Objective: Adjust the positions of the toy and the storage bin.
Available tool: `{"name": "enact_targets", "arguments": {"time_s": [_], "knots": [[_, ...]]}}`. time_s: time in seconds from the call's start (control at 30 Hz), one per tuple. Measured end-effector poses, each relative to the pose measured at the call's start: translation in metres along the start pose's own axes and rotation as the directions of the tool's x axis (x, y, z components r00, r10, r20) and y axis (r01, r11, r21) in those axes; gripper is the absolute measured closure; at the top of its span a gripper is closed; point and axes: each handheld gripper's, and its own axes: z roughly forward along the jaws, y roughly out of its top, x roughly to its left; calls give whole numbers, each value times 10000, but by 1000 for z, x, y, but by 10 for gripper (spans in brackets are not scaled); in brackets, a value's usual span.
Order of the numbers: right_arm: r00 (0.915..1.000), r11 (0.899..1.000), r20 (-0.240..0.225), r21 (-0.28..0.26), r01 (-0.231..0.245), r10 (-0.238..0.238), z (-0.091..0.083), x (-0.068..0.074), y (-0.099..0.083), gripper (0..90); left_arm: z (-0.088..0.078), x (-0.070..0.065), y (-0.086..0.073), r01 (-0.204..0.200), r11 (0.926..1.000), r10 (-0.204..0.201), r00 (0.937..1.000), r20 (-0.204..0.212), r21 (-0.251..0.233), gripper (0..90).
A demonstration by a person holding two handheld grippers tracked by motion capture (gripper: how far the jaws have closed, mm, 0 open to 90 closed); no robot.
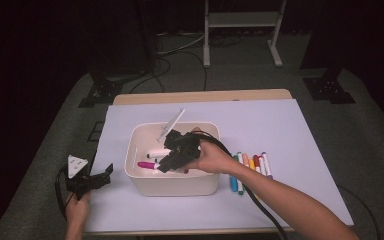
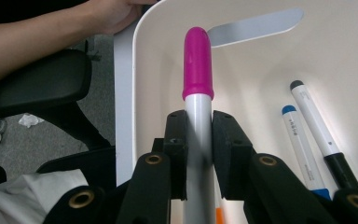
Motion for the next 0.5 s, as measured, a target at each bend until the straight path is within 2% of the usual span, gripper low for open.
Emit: {"name": "enact_targets", "arguments": {"time_s": [0.5], "knots": [[10000,9985,-34,540,18,-17,19,-7,0,757,0,0,0,22,10000,-22,10000,9,2,0]]}}
